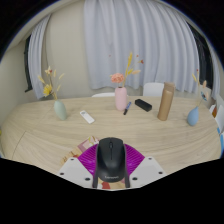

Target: Arrange mouse

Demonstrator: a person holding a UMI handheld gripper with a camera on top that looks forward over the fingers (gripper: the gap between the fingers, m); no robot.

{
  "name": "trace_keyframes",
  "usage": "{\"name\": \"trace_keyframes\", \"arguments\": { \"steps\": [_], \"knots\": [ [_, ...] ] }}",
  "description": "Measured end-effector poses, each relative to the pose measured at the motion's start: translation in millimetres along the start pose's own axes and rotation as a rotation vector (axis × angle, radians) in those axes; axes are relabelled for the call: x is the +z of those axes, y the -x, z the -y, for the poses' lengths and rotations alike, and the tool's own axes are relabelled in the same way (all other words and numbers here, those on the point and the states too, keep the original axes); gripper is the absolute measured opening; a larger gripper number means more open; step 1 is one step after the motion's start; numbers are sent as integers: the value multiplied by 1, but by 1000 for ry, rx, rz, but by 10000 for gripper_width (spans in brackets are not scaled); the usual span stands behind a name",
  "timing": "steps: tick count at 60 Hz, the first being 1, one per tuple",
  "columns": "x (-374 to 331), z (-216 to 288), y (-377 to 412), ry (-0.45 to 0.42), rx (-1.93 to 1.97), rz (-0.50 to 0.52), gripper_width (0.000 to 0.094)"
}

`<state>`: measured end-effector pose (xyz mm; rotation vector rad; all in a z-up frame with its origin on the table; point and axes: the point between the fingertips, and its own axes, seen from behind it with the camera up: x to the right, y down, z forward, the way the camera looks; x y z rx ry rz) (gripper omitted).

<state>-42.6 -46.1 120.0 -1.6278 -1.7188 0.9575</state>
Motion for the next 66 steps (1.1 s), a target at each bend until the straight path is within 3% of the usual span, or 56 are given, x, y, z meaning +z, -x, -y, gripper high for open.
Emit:
{"name": "trace_keyframes", "arguments": {
  "steps": [17,21,24,29,35,36,52,66],
  "knots": [
    [81,-89,46,120,-24,-110,364],
    [87,-103,47,154,-11,-123,415],
    [88,-99,48,120,-16,-130,450],
    [90,-102,47,130,-49,-132,527],
    [83,-103,38,161,-58,-159,857],
    [80,-102,37,164,-52,-160,870],
    [-29,-80,19,167,-22,-156,856],
    [-133,-93,-13,166,-18,-191,853]
  ]
}}
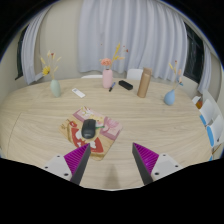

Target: Arrange mouse

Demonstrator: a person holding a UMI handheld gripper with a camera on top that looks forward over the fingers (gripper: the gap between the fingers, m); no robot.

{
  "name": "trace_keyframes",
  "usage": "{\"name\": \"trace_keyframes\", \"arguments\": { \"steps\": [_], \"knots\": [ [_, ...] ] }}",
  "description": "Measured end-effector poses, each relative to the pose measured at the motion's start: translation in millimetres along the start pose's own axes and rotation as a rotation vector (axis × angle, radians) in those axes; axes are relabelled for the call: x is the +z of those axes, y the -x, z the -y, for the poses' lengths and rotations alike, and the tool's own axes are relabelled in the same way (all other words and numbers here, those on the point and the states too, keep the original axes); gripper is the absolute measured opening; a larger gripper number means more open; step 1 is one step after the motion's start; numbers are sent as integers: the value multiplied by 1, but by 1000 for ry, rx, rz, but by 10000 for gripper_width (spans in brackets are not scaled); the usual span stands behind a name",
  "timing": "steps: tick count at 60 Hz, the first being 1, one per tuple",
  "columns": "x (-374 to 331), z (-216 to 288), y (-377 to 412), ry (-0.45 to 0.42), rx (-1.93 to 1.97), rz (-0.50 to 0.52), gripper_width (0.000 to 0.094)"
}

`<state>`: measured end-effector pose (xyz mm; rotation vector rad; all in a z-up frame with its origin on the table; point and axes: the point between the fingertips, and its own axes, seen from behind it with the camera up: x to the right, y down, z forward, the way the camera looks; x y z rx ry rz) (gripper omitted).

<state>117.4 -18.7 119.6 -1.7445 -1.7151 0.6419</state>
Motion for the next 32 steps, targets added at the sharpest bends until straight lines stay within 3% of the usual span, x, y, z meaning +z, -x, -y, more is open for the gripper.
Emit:
{"name": "trace_keyframes", "arguments": {
  "steps": [12,32],
  "knots": [
    [-35,-19,-34,-12,4,-36,857],
    [-43,-52,-40,41,9,-1,855]
  ]
}}
